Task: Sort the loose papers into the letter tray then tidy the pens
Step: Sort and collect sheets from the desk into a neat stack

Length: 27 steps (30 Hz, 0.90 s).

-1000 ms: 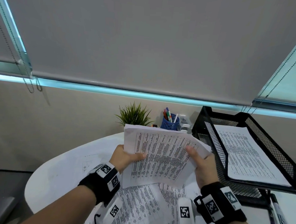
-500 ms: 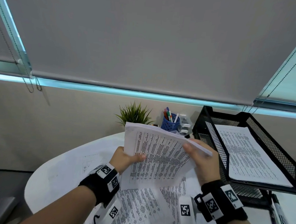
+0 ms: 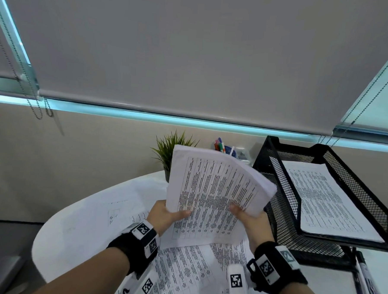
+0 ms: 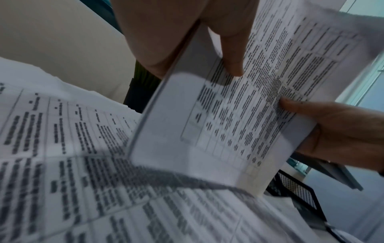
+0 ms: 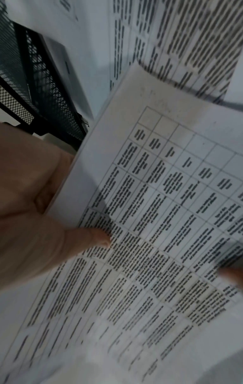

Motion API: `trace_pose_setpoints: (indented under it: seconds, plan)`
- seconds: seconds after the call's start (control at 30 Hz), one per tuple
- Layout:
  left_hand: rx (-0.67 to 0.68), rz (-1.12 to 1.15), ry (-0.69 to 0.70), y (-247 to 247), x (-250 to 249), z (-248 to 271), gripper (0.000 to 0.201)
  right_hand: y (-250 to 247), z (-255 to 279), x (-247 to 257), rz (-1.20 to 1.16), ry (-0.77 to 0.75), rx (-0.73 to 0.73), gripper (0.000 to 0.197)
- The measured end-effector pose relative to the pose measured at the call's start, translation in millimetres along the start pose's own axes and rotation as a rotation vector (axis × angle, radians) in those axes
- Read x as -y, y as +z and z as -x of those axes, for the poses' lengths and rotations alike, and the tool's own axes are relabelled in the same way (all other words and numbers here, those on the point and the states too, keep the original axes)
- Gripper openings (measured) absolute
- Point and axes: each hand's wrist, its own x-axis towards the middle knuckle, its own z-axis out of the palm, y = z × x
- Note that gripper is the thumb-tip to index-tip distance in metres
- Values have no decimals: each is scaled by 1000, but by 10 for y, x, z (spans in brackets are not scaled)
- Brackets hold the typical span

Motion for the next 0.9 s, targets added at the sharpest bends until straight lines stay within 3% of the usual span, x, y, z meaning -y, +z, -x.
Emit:
trace_pose_setpoints:
  seconds: [0.07,0.17,0.23,0.4,0.57,0.73,0.9]
  plan:
    - [20,-76,-7,25,14,82,16,-32,-54,30,-12,5,-21,44]
    - [55,-207,-22,73,69,181,37,-88,-115,65,23,8,3,52]
    - [77,-243,-32,98,121,181,38,-107,-132,92,71,-12,19,57]
    - [55,-123,-52,160,171,88,27,-232,-81,137,123,-64,25,40]
    - [-5,-33,-32,349,3,-3,19,-389,187,26,395,-149,55,61]
    - [65,-52,66,727,-355,-27,19,-741,189,227,434,-198,-33,61]
    - [133,-120,166,1211,-774,-87,36,-1228,-34,454,439,-197,-142,57]
